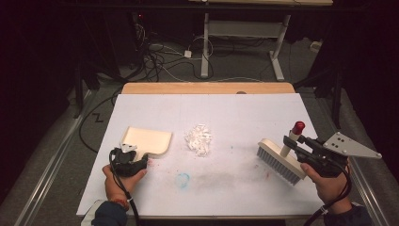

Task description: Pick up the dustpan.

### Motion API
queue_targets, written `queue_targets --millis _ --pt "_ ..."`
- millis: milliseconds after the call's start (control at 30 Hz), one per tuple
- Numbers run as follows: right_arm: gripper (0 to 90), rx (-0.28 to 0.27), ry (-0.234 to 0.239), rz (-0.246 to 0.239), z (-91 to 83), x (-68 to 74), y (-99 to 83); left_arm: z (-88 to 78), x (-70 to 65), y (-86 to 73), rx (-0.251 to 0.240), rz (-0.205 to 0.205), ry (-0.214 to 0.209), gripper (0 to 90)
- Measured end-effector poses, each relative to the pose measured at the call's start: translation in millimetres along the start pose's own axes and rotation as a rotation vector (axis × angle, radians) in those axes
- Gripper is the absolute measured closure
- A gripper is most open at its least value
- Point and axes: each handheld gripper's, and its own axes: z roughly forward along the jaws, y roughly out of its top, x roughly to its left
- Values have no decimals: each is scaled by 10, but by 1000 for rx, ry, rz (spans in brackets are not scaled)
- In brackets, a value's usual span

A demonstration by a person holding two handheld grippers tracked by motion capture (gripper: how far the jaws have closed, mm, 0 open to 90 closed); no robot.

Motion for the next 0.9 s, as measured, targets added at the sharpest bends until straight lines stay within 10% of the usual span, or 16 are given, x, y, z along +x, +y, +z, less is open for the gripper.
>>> queue_targets --millis 433,900 --pt "697 12 24 8 33 -26 -28 26 40 84 11 57 -22 637" --pt "698 31 15 -1 36 -24 -27 -273 -10 279 71 243 -56 639"
